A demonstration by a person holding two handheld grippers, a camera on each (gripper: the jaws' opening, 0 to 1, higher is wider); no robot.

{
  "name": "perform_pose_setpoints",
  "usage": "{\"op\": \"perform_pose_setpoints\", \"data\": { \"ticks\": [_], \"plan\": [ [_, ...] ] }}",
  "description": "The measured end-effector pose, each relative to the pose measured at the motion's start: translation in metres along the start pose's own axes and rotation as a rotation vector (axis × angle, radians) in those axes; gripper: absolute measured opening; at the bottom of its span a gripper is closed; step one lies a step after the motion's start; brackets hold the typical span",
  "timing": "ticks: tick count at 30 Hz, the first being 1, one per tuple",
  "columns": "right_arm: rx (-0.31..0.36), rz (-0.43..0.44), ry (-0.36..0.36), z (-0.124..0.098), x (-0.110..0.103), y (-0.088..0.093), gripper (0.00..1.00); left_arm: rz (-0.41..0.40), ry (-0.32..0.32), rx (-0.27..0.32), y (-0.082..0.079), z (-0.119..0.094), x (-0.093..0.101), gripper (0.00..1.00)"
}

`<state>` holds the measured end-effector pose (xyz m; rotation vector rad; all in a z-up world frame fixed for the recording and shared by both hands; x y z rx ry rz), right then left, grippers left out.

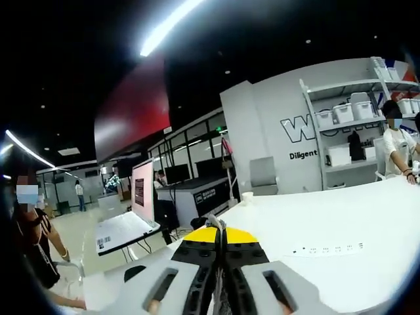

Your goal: Open the folded towel by lifting each exposed corner and separating the folded layers until the towel lies flat within the target outline without major curled edges

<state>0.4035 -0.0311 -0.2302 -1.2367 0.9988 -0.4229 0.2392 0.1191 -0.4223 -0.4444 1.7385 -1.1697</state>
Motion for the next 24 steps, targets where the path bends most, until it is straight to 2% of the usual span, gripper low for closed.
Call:
{"op": "perform_pose_setpoints", "data": {
  "ticks": [2, 10, 11, 14, 21, 24],
  "plan": [
    [0.001, 0.002, 0.003, 0.0, 0.001, 0.0, 0.0, -0.037, -0.015, 0.011, -0.003, -0.01, -0.002, 0.01],
    [0.017, 0.016, 0.022, -0.003, 0.007, -0.003, 0.0, -0.067, -0.019, 0.053, -0.015, -0.029, -0.015, 0.01],
    [0.019, 0.02, 0.023, -0.004, 0.008, -0.003, 0.0, -0.072, -0.044, 0.08, -0.022, -0.036, -0.018, 0.01],
    [0.023, 0.023, 0.031, -0.004, 0.01, -0.004, 0.0, -0.087, -0.035, 0.104, -0.03, -0.044, -0.025, 0.01],
    [0.024, 0.023, 0.029, -0.002, 0.009, -0.005, 0.0, -0.095, -0.009, 0.128, -0.038, -0.058, -0.029, 0.0],
    [0.018, 0.018, 0.026, 0.0, 0.007, -0.003, 0.0, -0.078, -0.026, 0.128, -0.043, -0.067, -0.031, 0.0]
  ]
}}
Point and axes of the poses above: the point that each gripper's makers call its tool centre point, and the gripper's own axes: z roughly forward along the fingers, x roughly to its right, y roughly out of its underside, the point moved 9 cm from there along -z, roughly backward along the fingers, and after that the axes turned 12 degrees about z, right-handed, at the moved point
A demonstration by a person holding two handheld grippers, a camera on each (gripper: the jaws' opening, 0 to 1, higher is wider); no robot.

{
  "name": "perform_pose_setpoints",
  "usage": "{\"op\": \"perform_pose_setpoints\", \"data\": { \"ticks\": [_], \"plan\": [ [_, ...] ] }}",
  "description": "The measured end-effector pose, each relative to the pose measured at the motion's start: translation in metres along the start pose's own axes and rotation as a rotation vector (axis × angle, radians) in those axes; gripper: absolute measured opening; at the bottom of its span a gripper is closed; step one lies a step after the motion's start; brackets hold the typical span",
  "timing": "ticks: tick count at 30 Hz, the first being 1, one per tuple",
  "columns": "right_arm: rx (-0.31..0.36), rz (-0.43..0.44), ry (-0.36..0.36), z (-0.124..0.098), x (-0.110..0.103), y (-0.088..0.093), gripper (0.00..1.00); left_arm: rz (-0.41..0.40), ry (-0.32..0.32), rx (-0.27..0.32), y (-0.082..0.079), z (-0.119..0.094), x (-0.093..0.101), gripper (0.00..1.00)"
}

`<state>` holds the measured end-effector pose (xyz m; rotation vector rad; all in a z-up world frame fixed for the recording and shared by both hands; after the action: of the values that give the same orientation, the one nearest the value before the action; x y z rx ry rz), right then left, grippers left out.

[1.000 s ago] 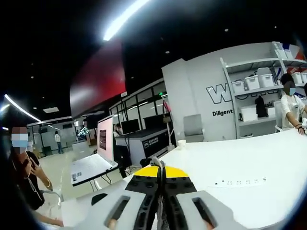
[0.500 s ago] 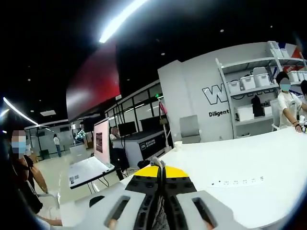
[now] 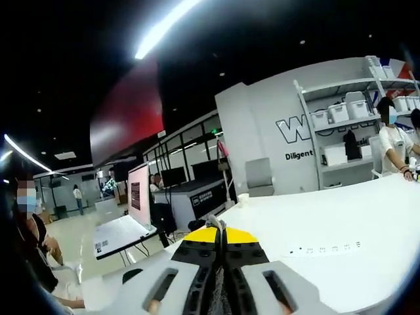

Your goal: Open the folded towel by lifting each exposed corner and separating the folded layers until the towel lies flat within the target outline without major curled edges

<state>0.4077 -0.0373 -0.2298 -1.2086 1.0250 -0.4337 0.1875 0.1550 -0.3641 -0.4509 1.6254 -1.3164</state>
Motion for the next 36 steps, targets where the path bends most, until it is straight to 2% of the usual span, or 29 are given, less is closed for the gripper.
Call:
{"op": "perform_pose_setpoints", "data": {
  "ticks": [3, 7, 8, 9, 16, 24, 26, 36],
  "plan": [
    [-0.005, -0.015, -0.002, 0.003, -0.003, 0.001, 0.0, -0.028, -0.009, 0.037, -0.007, -0.008, -0.003, 0.0],
    [-0.006, -0.013, -0.017, 0.004, -0.009, 0.003, 0.0, -0.027, -0.021, 0.051, -0.014, -0.017, -0.007, 0.0],
    [-0.01, -0.018, -0.023, 0.005, -0.01, 0.003, 0.0, -0.036, -0.018, 0.066, -0.016, -0.019, -0.008, 0.0],
    [-0.014, -0.014, -0.029, 0.007, -0.014, 0.005, 0.0, -0.08, -0.01, 0.098, -0.02, -0.025, -0.009, 0.0],
    [-0.036, -0.007, -0.061, 0.016, -0.026, 0.012, 0.0, -0.062, -0.035, 0.109, -0.027, -0.04, -0.011, 0.0],
    [-0.065, -0.009, -0.1, 0.022, -0.044, 0.021, 0.0, -0.06, -0.073, 0.096, -0.024, -0.058, -0.01, 0.0],
    [-0.069, -0.014, -0.107, 0.023, -0.049, 0.024, 0.0, -0.089, -0.069, 0.105, -0.024, -0.061, -0.01, 0.0],
    [-0.103, -0.039, -0.149, 0.027, -0.064, 0.039, 0.0, -0.111, -0.078, 0.103, -0.019, -0.077, -0.011, 0.0]
  ]
}}
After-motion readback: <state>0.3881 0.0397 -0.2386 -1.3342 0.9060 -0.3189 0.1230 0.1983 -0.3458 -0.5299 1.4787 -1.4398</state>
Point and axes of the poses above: the point that each gripper's makers call its tool centre point, and the gripper's own axes: z roughly forward along the fingers, x roughly to its right, y roughly out of its underside, the point moved 9 cm from there along -z, roughly backward along the fingers, and after that the axes turned 12 degrees about z, right-handed, at the moved point
